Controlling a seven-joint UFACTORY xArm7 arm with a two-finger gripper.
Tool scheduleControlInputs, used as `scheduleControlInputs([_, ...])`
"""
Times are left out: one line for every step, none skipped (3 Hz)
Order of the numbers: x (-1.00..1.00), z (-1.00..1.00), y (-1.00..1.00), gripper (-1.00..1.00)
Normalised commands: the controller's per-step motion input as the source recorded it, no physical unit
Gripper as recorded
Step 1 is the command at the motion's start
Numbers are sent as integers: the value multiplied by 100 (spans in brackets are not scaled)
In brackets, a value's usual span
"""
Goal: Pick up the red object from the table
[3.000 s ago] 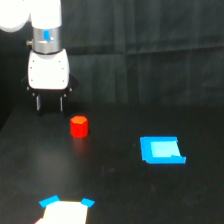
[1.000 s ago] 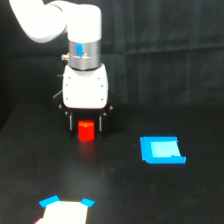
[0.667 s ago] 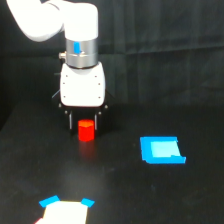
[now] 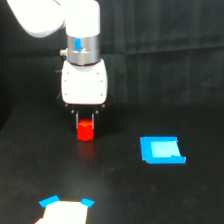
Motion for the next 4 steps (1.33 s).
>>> scheduleControlInputs([73, 100, -40, -76])
scheduleControlInputs([69, 100, -21, -56])
scheduleControlInputs([39, 100, -45, -79])
scheduleControlInputs([-35, 100, -6, -100])
